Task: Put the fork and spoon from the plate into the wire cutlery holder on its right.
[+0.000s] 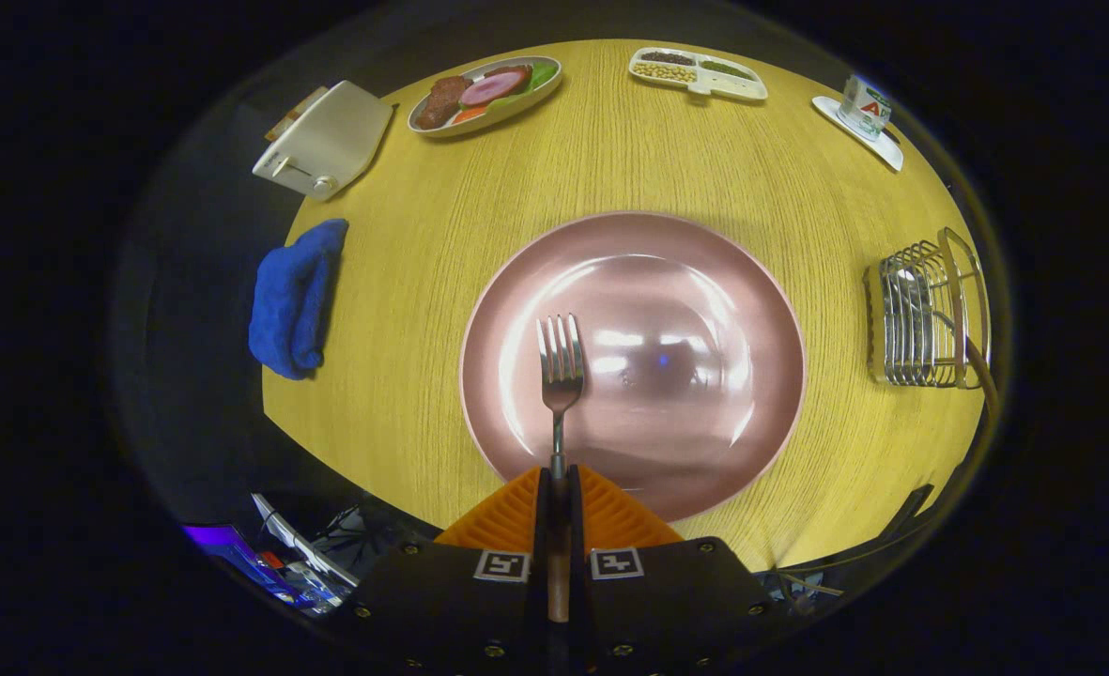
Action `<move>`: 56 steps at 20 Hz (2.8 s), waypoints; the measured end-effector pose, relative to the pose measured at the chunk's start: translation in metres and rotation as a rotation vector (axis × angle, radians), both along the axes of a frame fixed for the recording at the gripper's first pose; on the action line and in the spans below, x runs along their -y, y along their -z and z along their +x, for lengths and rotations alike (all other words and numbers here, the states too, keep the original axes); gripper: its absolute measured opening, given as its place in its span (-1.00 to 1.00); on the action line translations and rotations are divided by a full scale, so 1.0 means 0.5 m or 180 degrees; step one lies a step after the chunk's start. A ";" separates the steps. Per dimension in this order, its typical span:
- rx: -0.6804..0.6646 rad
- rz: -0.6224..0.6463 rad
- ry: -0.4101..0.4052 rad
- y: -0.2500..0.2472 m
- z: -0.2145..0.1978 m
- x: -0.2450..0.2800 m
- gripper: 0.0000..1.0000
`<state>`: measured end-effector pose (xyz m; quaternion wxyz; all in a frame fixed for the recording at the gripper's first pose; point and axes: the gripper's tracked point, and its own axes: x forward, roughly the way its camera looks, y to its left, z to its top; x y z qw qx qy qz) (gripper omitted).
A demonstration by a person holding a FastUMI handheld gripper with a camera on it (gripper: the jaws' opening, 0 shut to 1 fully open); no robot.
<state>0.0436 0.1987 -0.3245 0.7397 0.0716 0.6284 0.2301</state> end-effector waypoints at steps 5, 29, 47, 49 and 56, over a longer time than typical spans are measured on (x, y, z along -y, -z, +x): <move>0.0009 0.0129 0.0171 -0.041 0.027 0.034 -0.81; 0.0053 -0.0290 0.0596 -0.182 0.123 0.454 -0.81; -0.0563 -0.0694 0.0433 -0.100 0.162 0.485 -0.81; -0.0583 -0.0714 0.0472 -0.095 0.163 0.486 -0.81; -0.0544 -0.0551 0.0644 -0.106 0.167 0.478 -0.76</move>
